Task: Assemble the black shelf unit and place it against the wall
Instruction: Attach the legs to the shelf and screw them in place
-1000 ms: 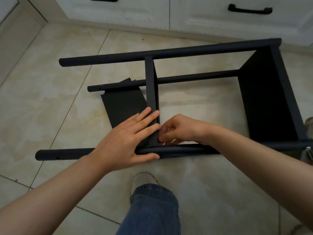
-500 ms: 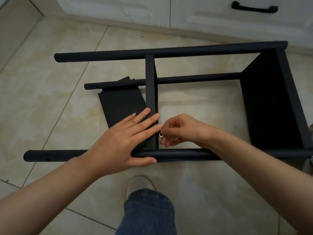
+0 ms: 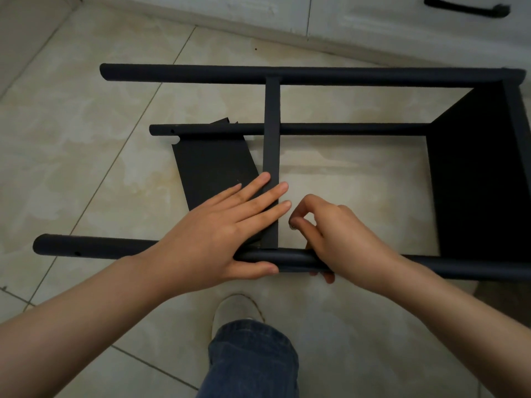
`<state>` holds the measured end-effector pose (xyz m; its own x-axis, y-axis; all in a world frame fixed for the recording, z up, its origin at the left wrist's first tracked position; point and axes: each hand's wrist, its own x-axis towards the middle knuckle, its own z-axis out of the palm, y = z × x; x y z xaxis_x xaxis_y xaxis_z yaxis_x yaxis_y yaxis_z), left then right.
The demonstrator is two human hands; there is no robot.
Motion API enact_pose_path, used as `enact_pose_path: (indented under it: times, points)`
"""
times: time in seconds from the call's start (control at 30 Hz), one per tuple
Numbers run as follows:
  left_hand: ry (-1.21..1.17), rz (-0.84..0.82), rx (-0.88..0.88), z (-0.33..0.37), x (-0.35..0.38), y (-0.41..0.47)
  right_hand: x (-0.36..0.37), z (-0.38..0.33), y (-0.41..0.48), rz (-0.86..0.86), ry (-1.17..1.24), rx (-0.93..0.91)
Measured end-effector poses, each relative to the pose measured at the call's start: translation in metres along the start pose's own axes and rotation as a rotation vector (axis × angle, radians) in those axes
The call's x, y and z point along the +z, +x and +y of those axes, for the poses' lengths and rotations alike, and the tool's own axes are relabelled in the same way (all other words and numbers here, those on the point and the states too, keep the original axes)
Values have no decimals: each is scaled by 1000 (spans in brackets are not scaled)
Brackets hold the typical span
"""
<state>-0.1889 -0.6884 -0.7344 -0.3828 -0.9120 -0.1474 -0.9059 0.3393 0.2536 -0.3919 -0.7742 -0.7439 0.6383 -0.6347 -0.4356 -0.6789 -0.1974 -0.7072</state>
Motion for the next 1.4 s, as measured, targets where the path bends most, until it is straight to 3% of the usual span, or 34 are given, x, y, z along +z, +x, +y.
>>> enact_pose_path:
  times: [0.23, 0.37, 0.57, 0.83, 1.4]
  points:
    - [89, -18, -13, 3, 6, 1, -1, 1, 1, 32, 0, 47]
    - [94, -28, -2, 2, 6, 2, -5, 6, 3, -61, 35, 77]
    - [103, -5, -1, 4, 6, 2, -13, 6, 16, -33, 110, -27]
    - [91, 27, 28, 2, 7, 2, -12, 8, 32, -294, 454, 47]
    - [87, 16, 26, 2, 8, 3, -8, 18, 47, -477, 503, 127]
